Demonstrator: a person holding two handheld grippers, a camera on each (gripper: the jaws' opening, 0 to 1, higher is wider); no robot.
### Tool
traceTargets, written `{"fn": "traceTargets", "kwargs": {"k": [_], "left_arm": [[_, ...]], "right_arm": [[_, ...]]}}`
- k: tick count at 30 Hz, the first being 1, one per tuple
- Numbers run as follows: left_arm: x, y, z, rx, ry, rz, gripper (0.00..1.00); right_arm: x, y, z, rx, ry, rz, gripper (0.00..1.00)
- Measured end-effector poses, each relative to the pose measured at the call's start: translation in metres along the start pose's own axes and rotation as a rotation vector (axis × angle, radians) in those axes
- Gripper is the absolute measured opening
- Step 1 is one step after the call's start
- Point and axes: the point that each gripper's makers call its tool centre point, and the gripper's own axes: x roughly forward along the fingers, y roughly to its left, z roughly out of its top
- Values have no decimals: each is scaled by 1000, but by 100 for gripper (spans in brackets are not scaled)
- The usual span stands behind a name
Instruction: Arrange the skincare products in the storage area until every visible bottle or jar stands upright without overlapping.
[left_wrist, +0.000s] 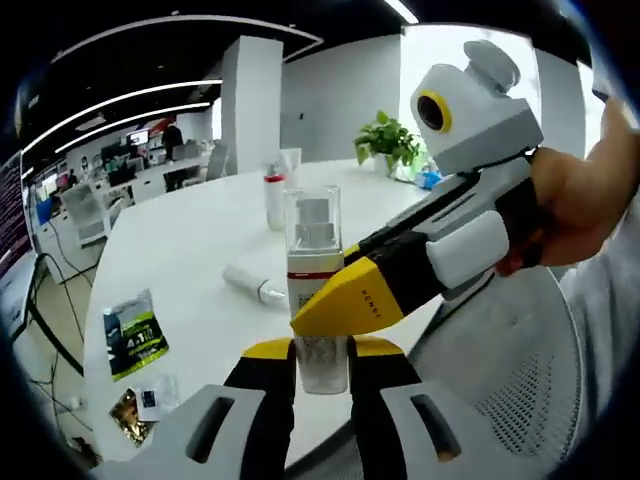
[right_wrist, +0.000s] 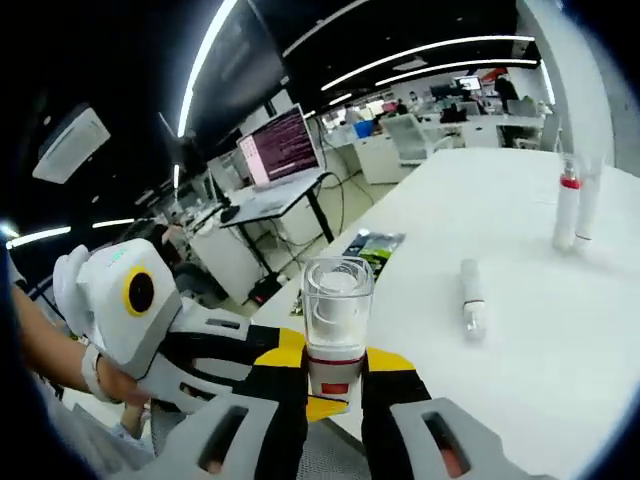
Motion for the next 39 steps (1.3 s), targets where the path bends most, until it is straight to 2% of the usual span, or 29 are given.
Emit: {"fn": "traceTargets", "kwargs": {"k": [3, 5, 7, 10, 15, 27, 29, 32, 39], "left_arm": [[3, -5, -14, 49, 68, -11, 18], [7, -7, -26, 37, 134, -25, 17], [10, -3, -34, 31, 171, -8, 16], [11, 5, -40, 15, 204, 28, 20], [13, 9, -61, 25, 309, 48, 28], [13, 10, -84, 18, 419, 53, 30], [12, 8, -85, 29, 426, 49, 30], [12, 9, -87, 38, 433, 48, 29], [11, 12, -94, 26, 472, 59, 27]], "right_arm": [[-2, -5, -1, -9, 7, -17, 11], [-4, -13, 3, -37, 5, -35, 11], [-6, -22, 10, -61, -4, -54, 11], [-6, -42, 18, -69, -21, -85, 11], [-9, -86, 32, -35, -68, -154, 11], [-7, -208, 50, 37, -178, -328, 12], [-4, -226, 56, 9, -186, -369, 12], [3, -240, 60, 4, -186, -385, 12], [13, -278, 83, -57, -193, -470, 12]]}}
